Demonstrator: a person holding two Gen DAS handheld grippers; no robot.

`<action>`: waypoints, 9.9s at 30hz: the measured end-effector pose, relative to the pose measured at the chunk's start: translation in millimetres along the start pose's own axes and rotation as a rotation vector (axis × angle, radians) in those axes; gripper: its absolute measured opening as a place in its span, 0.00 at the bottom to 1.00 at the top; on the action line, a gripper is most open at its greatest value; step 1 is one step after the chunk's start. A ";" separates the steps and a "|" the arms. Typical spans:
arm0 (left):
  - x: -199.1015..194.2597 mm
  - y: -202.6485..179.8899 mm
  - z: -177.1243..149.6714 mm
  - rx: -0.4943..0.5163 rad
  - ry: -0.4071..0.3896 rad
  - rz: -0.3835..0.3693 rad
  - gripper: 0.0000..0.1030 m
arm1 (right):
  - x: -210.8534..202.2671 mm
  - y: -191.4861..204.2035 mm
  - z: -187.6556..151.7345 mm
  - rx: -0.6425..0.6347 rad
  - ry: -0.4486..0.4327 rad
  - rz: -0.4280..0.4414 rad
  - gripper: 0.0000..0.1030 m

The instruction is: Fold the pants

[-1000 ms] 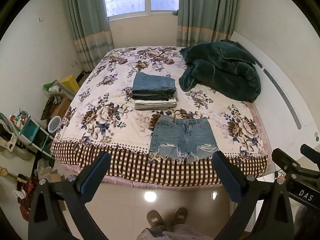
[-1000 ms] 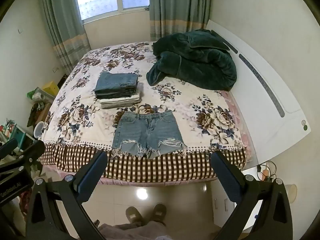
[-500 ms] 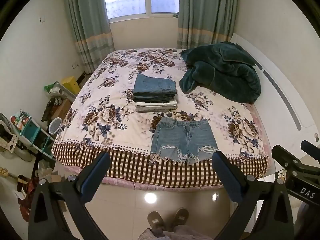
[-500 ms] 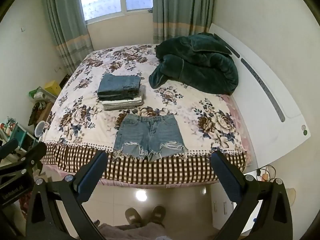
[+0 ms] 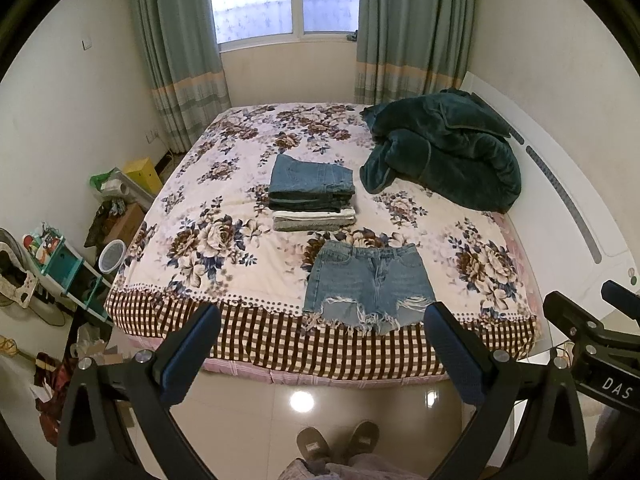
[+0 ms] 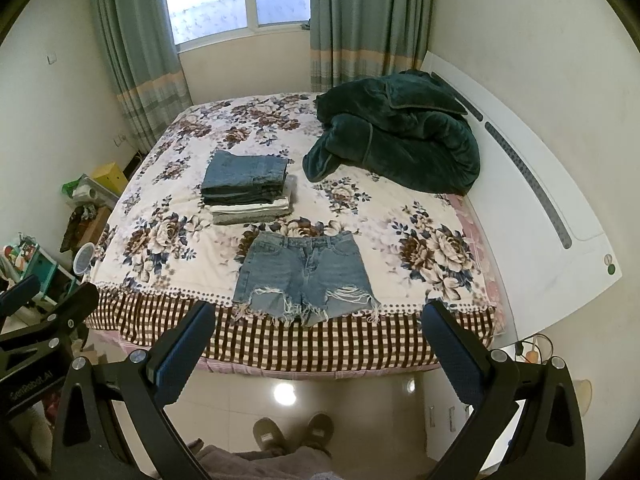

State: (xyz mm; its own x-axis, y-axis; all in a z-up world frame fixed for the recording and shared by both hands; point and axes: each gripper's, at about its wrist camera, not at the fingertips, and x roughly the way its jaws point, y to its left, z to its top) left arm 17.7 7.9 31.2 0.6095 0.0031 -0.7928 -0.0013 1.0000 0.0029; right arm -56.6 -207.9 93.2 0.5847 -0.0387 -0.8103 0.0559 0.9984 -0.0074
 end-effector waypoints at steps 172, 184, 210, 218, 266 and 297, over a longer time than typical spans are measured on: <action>541.5 101.6 -175.2 -1.102 0.338 -0.032 0.38 | 864.3 260.7 68.4 -0.427 0.852 0.384 0.59; 612.6 27.4 -132.7 -0.622 0.459 -0.059 0.05 | 825.7 143.0 68.9 -0.363 0.794 0.286 0.71; 580.8 -25.8 -220.6 -1.406 0.440 -0.163 0.60 | 921.4 41.4 67.3 -0.083 0.826 0.680 0.73; 562.3 -37.6 -183.9 -1.045 0.311 -0.106 0.14 | 912.5 29.9 60.3 -0.039 0.742 0.641 0.25; 494.8 13.8 -268.2 -1.498 -0.215 -0.280 0.24 | 831.6 -62.2 -66.9 0.280 0.835 0.872 0.24; 549.7 19.0 -253.1 -1.550 -0.042 -0.151 0.21 | 842.1 -39.1 -75.4 0.262 0.820 0.782 0.25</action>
State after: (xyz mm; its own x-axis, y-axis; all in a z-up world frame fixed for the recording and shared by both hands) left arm 152.0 28.7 -558.8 0.7003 -0.0679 -0.7107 -0.7115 0.0149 -0.7025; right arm 372.6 -276.4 -633.0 -0.1606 0.7180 -0.6772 0.1326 0.6956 0.7060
